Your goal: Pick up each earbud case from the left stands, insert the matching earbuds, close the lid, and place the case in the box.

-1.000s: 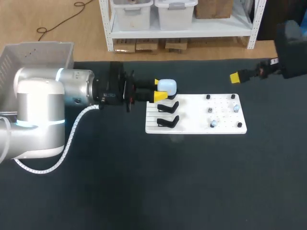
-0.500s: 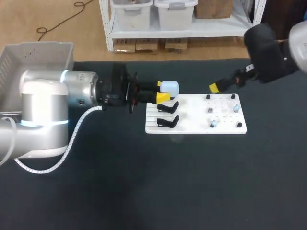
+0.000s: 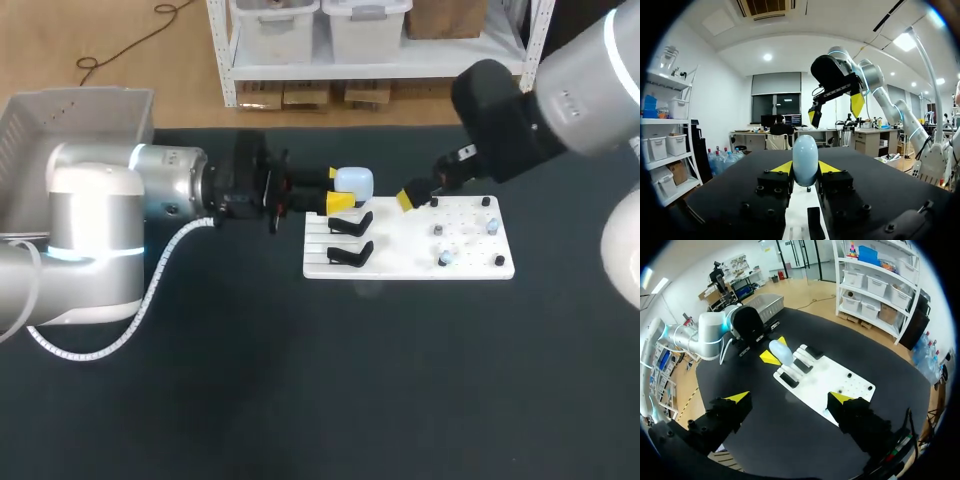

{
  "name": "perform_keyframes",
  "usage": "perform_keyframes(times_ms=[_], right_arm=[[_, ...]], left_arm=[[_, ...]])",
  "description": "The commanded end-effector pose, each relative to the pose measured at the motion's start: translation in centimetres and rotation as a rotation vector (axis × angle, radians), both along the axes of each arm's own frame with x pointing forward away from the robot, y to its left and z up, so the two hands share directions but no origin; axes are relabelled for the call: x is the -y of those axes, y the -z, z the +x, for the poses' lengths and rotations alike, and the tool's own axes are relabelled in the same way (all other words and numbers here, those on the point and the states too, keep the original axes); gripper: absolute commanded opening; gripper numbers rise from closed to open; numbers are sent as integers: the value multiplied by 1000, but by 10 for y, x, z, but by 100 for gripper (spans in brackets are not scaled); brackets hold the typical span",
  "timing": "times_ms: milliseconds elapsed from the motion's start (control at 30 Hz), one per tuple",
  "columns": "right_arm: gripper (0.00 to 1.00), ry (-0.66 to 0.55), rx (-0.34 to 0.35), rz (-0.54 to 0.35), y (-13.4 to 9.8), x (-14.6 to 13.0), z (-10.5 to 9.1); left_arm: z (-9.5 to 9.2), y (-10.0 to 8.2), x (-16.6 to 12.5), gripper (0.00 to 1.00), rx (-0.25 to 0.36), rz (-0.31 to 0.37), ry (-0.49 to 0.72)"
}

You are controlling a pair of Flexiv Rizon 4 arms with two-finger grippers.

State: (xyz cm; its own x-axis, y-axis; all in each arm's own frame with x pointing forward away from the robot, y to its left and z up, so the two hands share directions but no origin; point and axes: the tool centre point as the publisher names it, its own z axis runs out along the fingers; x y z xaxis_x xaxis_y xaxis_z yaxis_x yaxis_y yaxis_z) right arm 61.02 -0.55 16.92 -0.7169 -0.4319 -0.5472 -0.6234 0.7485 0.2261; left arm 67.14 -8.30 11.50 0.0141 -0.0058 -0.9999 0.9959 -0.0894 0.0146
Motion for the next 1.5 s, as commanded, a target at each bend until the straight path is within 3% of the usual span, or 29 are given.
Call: perform_keyframes(times_ms=[33, 600, 1500], right_arm=[[100, 3, -9, -10, 4, -14, 3], [100, -26, -62, -16, 16, -46, 18], [100, 18, -109, -52, 38, -49, 49]], left_arm=[[1, 0, 0, 0, 0, 1, 4], [1, 0, 0, 0, 0, 1, 4], [1, 0, 0, 0, 0, 1, 4]])
